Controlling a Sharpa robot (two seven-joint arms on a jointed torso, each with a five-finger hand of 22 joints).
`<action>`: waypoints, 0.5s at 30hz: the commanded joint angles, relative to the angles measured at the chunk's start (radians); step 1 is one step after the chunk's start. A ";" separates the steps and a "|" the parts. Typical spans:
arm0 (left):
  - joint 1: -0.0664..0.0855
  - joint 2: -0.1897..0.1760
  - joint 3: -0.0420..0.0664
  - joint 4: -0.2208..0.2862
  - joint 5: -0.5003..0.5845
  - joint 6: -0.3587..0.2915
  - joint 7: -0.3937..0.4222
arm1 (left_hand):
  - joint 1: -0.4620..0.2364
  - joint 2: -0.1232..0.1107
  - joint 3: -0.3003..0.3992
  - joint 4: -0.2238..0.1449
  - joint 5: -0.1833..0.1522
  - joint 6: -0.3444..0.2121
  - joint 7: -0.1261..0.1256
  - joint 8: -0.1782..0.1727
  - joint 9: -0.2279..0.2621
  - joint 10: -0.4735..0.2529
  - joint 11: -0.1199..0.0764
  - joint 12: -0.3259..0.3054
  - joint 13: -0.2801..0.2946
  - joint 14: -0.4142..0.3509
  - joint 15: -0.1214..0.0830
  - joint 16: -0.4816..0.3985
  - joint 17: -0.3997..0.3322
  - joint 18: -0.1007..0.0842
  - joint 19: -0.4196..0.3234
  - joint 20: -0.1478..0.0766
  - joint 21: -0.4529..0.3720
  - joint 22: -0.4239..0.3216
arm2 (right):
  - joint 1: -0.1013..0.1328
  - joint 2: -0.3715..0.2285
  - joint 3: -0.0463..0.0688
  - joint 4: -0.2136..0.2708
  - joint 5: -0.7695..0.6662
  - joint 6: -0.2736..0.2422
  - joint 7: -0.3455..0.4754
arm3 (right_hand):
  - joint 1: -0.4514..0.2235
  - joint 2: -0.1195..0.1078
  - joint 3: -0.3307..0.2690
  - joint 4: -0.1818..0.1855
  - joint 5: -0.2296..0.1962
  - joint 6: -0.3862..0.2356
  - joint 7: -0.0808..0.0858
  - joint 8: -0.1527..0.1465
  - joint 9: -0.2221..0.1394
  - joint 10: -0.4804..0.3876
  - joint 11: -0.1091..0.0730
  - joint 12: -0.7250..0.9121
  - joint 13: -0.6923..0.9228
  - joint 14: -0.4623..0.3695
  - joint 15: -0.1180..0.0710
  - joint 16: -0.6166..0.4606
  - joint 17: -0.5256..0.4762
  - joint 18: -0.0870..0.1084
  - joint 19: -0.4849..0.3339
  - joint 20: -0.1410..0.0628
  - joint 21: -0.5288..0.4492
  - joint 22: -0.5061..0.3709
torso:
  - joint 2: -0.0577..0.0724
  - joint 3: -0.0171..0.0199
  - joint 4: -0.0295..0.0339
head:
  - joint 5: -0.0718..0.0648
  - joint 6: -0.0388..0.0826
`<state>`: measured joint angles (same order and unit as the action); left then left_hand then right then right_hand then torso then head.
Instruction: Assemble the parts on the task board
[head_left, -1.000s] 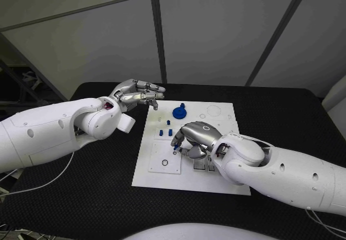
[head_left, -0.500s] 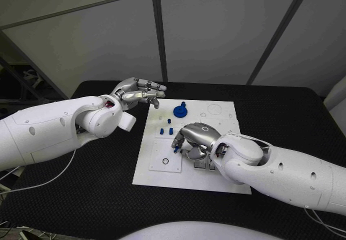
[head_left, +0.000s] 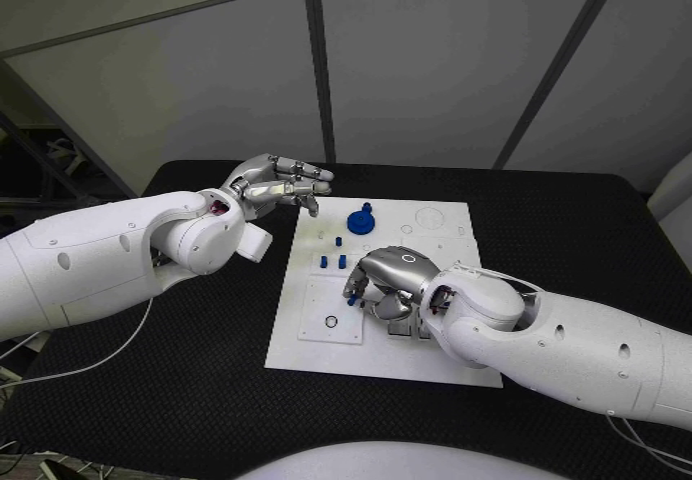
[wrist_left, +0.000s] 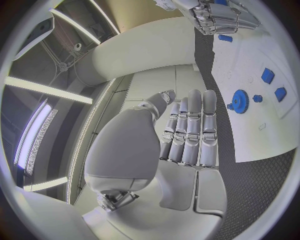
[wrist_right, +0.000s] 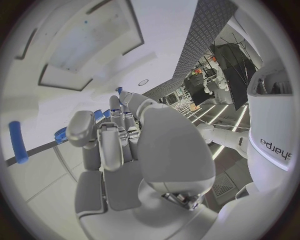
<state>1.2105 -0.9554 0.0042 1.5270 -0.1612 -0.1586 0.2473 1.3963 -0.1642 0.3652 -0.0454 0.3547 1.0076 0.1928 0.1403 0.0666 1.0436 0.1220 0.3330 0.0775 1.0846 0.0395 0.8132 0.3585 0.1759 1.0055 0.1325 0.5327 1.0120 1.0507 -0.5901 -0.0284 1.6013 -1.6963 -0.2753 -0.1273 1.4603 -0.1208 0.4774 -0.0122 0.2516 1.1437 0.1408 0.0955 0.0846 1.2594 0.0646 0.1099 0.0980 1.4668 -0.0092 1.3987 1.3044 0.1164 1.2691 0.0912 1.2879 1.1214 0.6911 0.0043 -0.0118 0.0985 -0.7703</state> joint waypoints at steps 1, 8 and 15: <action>0.001 0.000 0.001 0.003 0.004 0.012 0.000 | 0.001 0.013 -0.007 -0.001 -0.004 -0.006 0.001 -0.006 -0.001 -0.004 0.000 0.004 -0.001 -0.004 0.002 -0.006 -0.001 0.004 -0.006 0.003 -0.006 -0.001 | 0.001 0.005 0.000 0.000 -0.026 0.029 -0.018 | -0.009 0.002 0.005 0.000 0.005 0.001 0.004 0.000 0.001 0.000 0.005 0.000 0.002 0.059 -0.002 0.006 0.000 -0.016 0.003 0.003 0.004 -0.001 | -0.001 0.0001 -0.0006 | -0.001 0.002; 0.001 0.001 0.001 0.003 0.004 0.013 -0.001 | 0.001 0.013 -0.007 -0.001 -0.004 -0.006 0.001 -0.006 -0.001 -0.004 0.000 0.004 -0.001 -0.004 0.002 -0.006 -0.001 0.004 -0.006 0.003 -0.006 -0.001 | 0.001 0.014 -0.001 -0.002 -0.038 0.041 -0.029 | -0.012 0.001 0.004 0.000 0.004 0.001 0.004 0.000 0.000 0.000 0.006 0.000 0.002 0.059 -0.001 0.006 0.000 -0.016 0.002 0.004 0.004 -0.002 | -0.001 -0.0004 0.0001 | -0.002 0.001; 0.001 0.001 0.001 0.003 0.004 0.014 -0.002 | 0.001 0.013 -0.007 -0.001 -0.004 -0.006 0.001 -0.006 -0.001 -0.004 0.000 0.004 -0.001 -0.004 0.002 -0.006 -0.001 0.004 -0.006 0.003 -0.006 -0.001 | 0.001 0.021 -0.002 -0.004 -0.041 0.054 -0.042 | -0.037 -0.011 -0.003 0.006 0.007 -0.044 0.020 -0.026 -0.009 -0.045 0.020 -0.026 -0.004 0.057 0.011 0.006 -0.005 -0.014 -0.011 0.012 -0.002 -0.011 | -0.001 -0.0006 0.0002 | -0.002 0.002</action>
<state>1.2105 -0.9548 0.0042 1.5276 -0.1611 -0.1567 0.2446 1.3963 -0.1642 0.3652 -0.0455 0.3547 1.0076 0.1928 0.1403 0.0666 1.0437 0.1221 0.3329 0.0775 1.0846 0.0395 0.8132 0.3587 0.1759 1.0054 0.1326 0.5327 1.0122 1.0511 -0.5705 -0.0297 1.5960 -1.7256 -0.2424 -0.1589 1.4312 -0.1279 0.4771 -0.0119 0.2532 1.1157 0.1572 0.0798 0.0803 1.2329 0.0823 0.0939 0.0999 1.4663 -0.0086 1.3987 1.3010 0.1165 1.2614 0.0989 1.2879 1.1136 0.6905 0.0038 -0.0118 0.0961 -0.7685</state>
